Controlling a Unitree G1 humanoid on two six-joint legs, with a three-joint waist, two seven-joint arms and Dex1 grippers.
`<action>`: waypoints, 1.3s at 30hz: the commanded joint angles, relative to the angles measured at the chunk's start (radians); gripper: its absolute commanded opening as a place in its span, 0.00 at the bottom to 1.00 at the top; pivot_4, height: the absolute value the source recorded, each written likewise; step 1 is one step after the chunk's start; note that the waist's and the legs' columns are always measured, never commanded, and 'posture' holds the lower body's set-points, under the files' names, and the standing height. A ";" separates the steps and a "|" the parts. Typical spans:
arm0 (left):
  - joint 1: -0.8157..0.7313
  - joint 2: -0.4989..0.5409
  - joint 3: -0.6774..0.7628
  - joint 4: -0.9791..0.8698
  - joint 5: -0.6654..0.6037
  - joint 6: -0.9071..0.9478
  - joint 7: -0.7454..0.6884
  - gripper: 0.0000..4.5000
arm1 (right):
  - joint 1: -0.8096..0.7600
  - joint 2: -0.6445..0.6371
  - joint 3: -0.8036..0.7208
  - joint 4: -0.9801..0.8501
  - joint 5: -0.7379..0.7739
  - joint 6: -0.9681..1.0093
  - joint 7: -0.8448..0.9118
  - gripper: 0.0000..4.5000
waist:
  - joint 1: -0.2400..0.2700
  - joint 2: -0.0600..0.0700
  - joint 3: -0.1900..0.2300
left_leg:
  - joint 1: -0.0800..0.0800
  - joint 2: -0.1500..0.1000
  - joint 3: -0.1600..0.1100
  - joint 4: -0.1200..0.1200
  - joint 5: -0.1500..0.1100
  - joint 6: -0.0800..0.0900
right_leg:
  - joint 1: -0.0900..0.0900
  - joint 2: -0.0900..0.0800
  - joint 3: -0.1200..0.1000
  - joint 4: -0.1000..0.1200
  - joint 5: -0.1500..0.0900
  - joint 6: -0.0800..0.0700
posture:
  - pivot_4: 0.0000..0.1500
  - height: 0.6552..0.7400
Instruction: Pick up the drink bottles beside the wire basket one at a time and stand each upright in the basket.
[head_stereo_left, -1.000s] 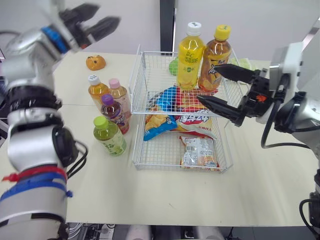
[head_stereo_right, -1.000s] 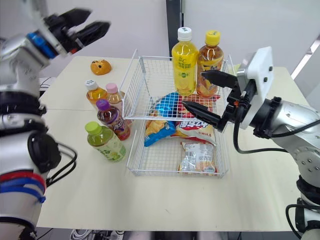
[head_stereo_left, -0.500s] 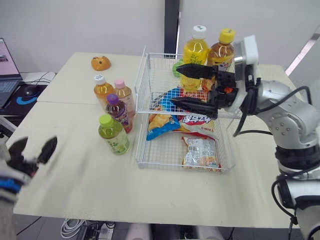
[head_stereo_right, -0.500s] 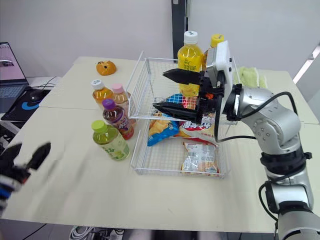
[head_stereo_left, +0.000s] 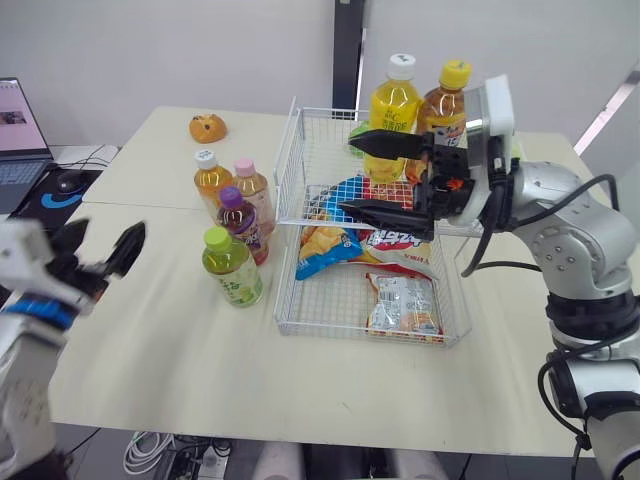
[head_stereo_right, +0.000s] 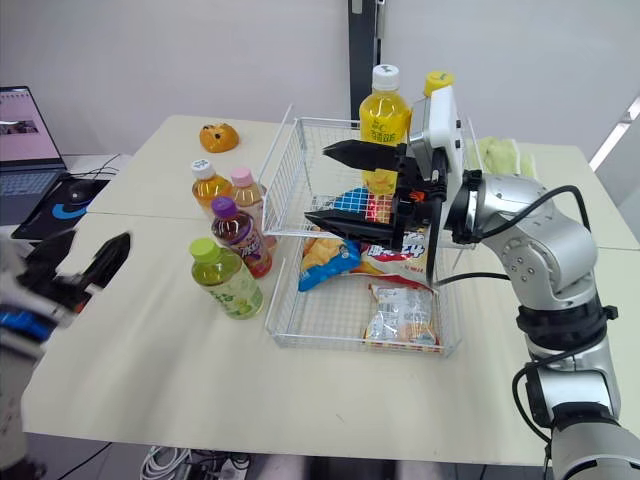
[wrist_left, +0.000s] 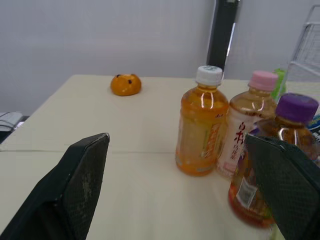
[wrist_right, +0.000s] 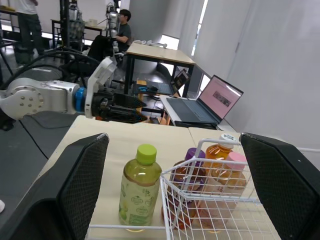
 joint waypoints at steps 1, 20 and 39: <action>-0.155 0.036 -0.122 0.184 0.085 -0.078 -0.019 1.00 | 0.014 -0.021 -0.061 -0.087 0.019 0.026 -0.058 1.00 | -0.002 0.000 0.000 | 0.000 0.000 0.000 0.000 0.000 0.000 | 0.000 0.000 0.000 0.000 0.000 0.000 | 1.00 1.00; -0.693 0.011 -0.353 0.955 0.306 -0.473 -0.119 1.00 | 0.073 -0.079 -0.133 -0.235 0.069 0.131 -0.205 1.00 | -0.015 0.000 0.000 | -0.004 0.001 0.001 0.000 0.000 0.000 | -0.004 0.001 -0.001 -0.001 0.000 0.001 | 1.00 1.00; -0.738 0.027 -0.338 1.083 0.316 -0.561 -0.168 0.30 | 0.063 -0.076 -0.126 -0.225 0.070 0.122 -0.203 1.00 | -0.015 0.000 0.000 | -0.005 0.001 0.001 0.000 0.000 0.000 | -0.005 0.001 -0.002 -0.001 0.000 0.001 | 1.00 1.00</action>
